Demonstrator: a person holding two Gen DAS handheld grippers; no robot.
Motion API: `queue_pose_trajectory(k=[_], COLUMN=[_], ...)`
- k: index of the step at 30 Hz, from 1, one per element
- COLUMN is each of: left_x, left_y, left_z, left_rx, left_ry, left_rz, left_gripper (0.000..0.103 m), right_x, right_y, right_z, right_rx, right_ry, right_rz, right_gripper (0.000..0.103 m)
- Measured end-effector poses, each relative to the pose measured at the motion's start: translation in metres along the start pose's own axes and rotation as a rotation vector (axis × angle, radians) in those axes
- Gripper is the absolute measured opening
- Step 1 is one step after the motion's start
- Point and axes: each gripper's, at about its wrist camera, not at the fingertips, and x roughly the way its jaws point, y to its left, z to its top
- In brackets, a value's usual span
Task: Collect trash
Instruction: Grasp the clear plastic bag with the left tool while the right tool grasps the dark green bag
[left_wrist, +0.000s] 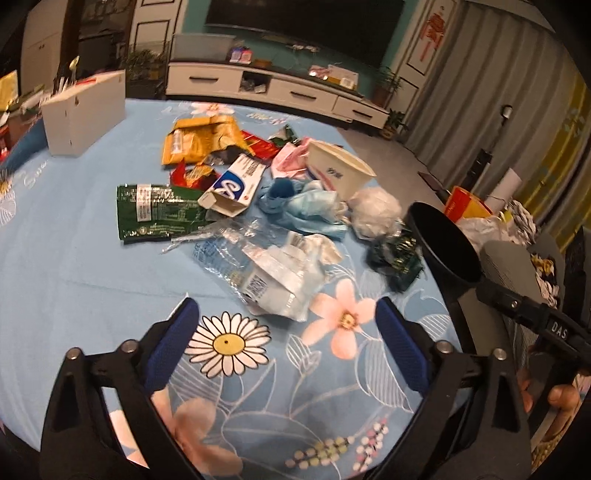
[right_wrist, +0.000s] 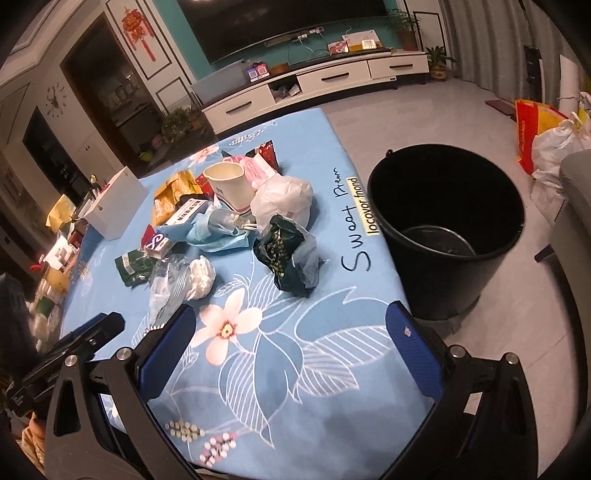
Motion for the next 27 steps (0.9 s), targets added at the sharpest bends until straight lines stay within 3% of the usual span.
queue_pose_trajectory(k=[6, 13, 16, 21, 27], left_x=[0.034, 0.069, 0.083, 0.091, 0.087], left_y=[0.022, 0.032, 0.036, 0.038, 0.033], left_z=[0.023, 0.036, 0.039, 0.039, 0.035], left_rx=[-0.103, -0.135, -0.144, -0.144, -0.122], left_ry=[0.013, 0.061, 0.081, 0.096, 0.089], left_rz=[0.029, 0.069, 0.075, 0.055, 0.018], left_gripper=[0.083, 0.078, 0.070, 0.055, 0.028], right_x=[0.027, 0.058, 0.075, 0.095, 0.093], right_y=[0.003, 0.010, 0.011, 0.013, 0.014], right_z=[0.014, 0.029, 0.035, 0.034, 0.028], right_rx=[-0.016, -0.044, -0.064, -0.073, -0.089], right_ry=[-0.008, -0.016, -0.005, 0.043, 0.052], right_rz=[-0.004, -0.019, -0.043, -0.045, -0.049], right_gripper=[0.094, 0.082, 0.075, 0.054, 0.046])
